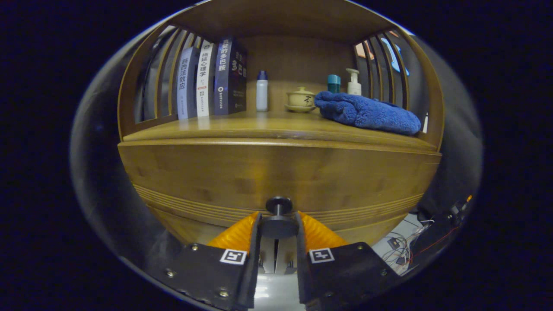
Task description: Pull open the drawer, take out the items inside it, and place them on the countertop above the cabinet.
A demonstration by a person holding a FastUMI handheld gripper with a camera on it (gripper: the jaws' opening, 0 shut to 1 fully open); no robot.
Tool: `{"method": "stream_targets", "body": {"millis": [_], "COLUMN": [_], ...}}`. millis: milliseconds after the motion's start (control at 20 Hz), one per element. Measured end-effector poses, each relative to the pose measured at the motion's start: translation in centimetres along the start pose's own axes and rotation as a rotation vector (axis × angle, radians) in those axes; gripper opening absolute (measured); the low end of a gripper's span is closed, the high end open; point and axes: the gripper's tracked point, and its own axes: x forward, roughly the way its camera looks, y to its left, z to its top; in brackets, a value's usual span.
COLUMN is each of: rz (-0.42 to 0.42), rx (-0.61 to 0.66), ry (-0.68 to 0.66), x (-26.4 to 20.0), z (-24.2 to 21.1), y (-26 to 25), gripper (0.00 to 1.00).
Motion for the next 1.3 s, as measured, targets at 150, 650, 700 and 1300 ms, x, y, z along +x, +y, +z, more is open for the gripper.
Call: {"method": "stream_targets", "body": {"millis": [150, 650, 700, 1300], "rz": [-0.005, -0.057, -0.065, -0.112], "rx": [0.001, 0.025, 0.026, 0.015], "ry": [0.009, 0.046, 0.052, 0.108], "x": [-0.5, -8.0, -9.0, -16.3], "z": [-0.2, -3.6, -4.0, -7.3], "y": [-0.1, -0.5, -0.6, -0.3], "gripper": [0.32, 0.32, 0.32, 0.32]}}
